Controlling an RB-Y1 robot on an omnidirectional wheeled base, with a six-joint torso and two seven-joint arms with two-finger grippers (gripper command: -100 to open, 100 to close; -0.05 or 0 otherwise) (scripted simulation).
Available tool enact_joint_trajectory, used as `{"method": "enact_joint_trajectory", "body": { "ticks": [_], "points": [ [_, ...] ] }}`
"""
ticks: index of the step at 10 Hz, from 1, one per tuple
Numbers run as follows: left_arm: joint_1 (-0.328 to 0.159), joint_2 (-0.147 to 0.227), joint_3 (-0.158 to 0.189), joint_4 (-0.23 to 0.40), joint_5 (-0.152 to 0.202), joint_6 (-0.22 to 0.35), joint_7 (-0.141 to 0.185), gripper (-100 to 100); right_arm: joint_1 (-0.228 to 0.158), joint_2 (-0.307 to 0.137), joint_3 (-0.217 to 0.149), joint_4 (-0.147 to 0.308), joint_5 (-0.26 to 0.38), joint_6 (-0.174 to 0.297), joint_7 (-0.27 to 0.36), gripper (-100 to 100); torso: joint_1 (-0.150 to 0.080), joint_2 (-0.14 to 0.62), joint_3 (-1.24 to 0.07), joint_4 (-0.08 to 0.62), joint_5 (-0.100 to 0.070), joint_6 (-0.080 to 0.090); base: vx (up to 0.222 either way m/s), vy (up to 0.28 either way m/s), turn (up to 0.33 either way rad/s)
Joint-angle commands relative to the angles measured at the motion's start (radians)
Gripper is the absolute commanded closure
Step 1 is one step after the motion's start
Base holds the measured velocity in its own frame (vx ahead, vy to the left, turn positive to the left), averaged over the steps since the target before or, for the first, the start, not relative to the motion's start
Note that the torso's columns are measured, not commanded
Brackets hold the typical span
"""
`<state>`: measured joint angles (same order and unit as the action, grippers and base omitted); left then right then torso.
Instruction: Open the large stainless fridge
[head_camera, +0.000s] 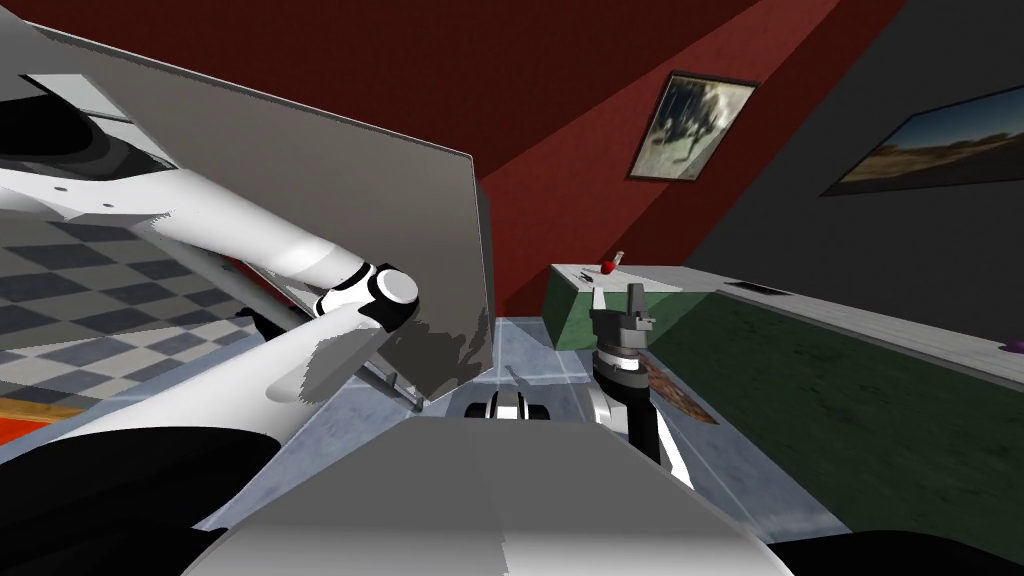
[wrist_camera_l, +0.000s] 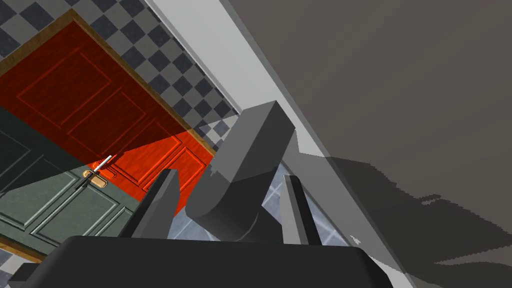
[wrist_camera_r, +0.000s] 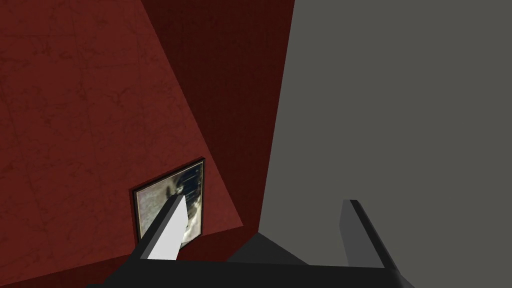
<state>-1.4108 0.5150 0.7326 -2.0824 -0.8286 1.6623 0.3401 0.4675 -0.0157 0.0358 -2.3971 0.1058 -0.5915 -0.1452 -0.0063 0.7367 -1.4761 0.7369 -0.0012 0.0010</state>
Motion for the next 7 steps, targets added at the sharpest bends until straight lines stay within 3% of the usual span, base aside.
{"method": "enact_joint_trajectory", "body": {
  "ticks": [1,6,7],
  "points": [
    [0.037,0.037,-0.007,-0.006,-0.077,-0.032,0.024,100,0.0,0.0,0.0,0.0,0.0,0.0,0.0,0,0.0,-0.001,0.0,-0.001,0.001,0.001,-0.063,-0.241,-0.074],
    [0.091,0.113,-0.039,-0.002,-0.227,-0.092,0.074,100,0.0,0.0,0.0,0.0,0.0,0.0,0.0,0,0.004,0.0,-0.002,0.0,-0.001,0.0,-0.069,-0.198,-0.117],
    [0.076,0.108,-0.037,0.0,-0.21,-0.077,0.064,100,0.0,0.0,0.0,0.0,0.0,0.0,0.0,0,0.002,0.001,-0.001,0.001,-0.002,-0.001,-0.019,-0.103,0.004]
  ]
}}
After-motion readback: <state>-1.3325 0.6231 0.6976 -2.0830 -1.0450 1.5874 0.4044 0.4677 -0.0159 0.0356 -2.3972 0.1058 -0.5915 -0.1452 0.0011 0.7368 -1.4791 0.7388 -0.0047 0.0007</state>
